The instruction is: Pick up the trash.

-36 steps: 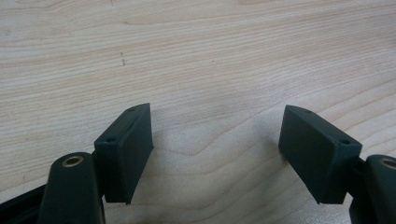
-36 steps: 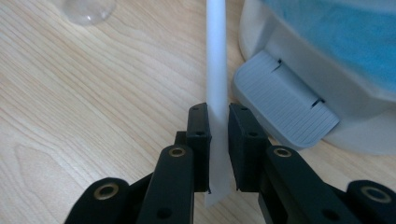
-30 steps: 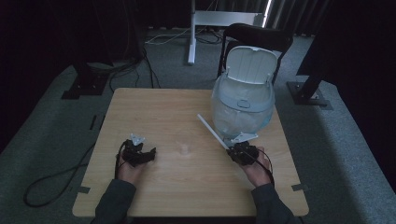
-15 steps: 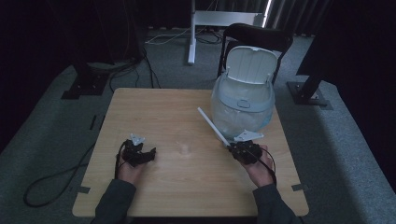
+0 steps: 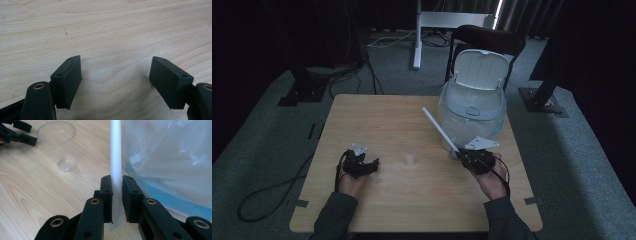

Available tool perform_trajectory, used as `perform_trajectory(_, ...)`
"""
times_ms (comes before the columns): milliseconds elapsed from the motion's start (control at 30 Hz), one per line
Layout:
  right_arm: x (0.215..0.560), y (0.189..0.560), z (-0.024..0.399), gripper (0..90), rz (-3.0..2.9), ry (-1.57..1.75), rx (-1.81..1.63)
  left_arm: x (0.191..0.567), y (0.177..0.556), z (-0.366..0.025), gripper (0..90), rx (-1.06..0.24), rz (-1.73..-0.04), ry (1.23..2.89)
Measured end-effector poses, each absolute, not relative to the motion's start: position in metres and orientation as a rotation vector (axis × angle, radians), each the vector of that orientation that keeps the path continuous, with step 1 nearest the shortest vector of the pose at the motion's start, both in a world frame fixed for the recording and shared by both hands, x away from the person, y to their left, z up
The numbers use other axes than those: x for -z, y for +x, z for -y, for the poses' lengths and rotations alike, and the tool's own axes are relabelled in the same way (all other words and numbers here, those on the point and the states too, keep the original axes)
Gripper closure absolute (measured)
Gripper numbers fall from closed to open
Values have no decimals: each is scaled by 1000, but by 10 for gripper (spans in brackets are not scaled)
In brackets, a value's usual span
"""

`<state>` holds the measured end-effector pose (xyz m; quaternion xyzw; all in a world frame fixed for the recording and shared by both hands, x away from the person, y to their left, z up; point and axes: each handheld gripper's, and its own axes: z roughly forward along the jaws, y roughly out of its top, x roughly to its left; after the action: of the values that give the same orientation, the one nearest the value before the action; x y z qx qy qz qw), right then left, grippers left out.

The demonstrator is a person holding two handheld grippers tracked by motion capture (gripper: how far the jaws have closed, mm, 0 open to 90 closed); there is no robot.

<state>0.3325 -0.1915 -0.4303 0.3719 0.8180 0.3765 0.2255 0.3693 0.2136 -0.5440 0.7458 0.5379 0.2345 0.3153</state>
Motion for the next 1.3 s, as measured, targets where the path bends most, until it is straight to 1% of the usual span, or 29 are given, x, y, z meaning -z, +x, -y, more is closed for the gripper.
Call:
perform_trajectory(733, 396, 323, 200, 789, -2137, 969, -1121, 544, 369, -214, 260, -618, -1417, 1964)
perform_trajectory(1300, 368, 324, 219, 790, -2027, 981, -1209, 544, 369, -214, 259, -618, -1417, 1964)
